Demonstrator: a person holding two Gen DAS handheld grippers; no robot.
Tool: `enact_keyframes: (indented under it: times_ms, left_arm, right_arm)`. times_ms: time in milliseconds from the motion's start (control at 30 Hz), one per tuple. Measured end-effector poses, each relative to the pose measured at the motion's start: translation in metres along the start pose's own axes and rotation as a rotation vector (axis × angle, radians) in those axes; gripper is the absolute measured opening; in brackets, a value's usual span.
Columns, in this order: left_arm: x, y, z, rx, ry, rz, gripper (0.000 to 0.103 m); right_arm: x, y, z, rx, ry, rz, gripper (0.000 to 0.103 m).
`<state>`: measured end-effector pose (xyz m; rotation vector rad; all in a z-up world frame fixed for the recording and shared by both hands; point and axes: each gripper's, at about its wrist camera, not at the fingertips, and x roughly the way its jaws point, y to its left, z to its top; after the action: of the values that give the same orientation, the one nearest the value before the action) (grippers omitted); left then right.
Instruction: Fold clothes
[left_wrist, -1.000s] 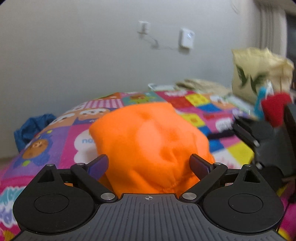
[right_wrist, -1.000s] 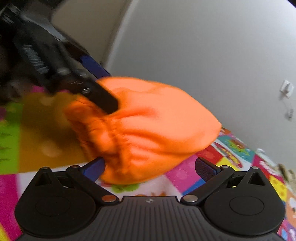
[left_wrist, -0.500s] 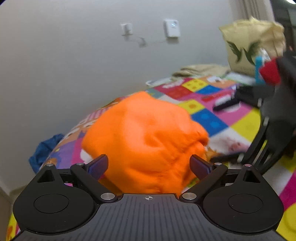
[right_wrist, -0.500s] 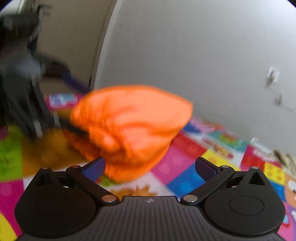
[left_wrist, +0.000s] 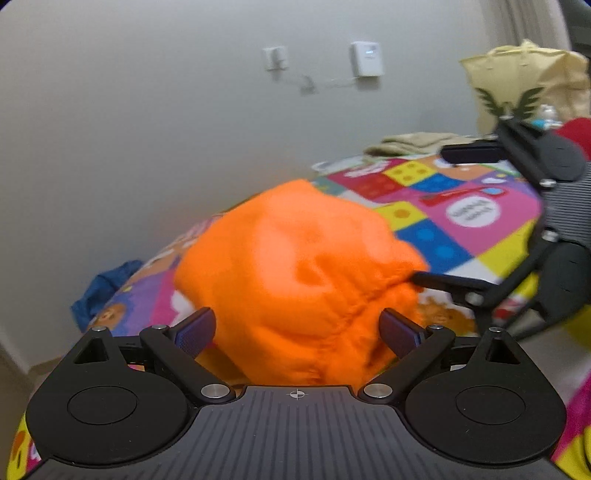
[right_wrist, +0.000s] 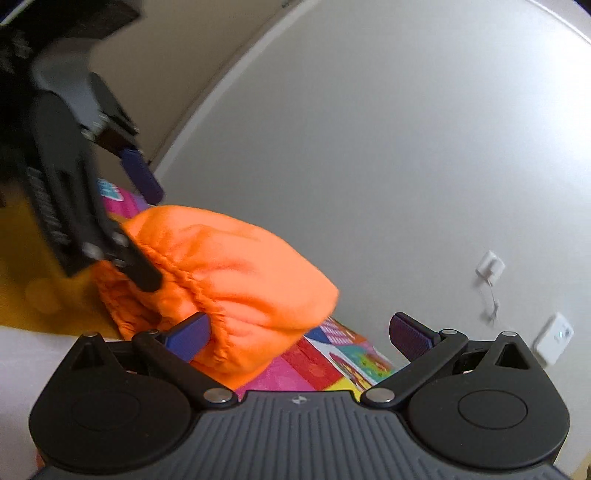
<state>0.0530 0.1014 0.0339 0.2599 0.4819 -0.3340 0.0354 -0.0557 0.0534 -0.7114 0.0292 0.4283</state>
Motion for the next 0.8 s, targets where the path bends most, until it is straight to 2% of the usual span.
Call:
enact_keyframes:
  times_ms: [200,333,400,533,700,800]
  left_arm:
    - [0.007,0.004,-0.003,-0.044,-0.006,0.054,0.100]
    - [0.012,0.006,-0.004,-0.081,-0.012,0.090,0.100]
    - [0.015,0.007,-0.005,-0.099,-0.015,0.108,0.100]
    - [0.020,0.009,-0.006,-0.135,-0.021,0.144,0.102]
    - [0.027,0.011,-0.007,-0.180,-0.028,0.189,0.103]
    - [0.031,0.014,-0.006,-0.186,-0.004,0.170,0.103]
  right_arm:
    - [0.015,0.020,0.004,-0.124,-0.042,-0.091,0.103]
    - [0.038,0.029,0.005,-0.131,-0.029,-0.098,0.103]
    - [0.040,0.030,0.006,-0.109,-0.053,-0.149,0.103]
    - [0.026,0.028,0.007,-0.115,-0.170,-0.325,0.103]
    - [0.009,0.020,0.005,-0.051,-0.221,-0.367,0.103]
    - [-0.005,0.021,0.005,-0.048,-0.260,-0.367,0.103]
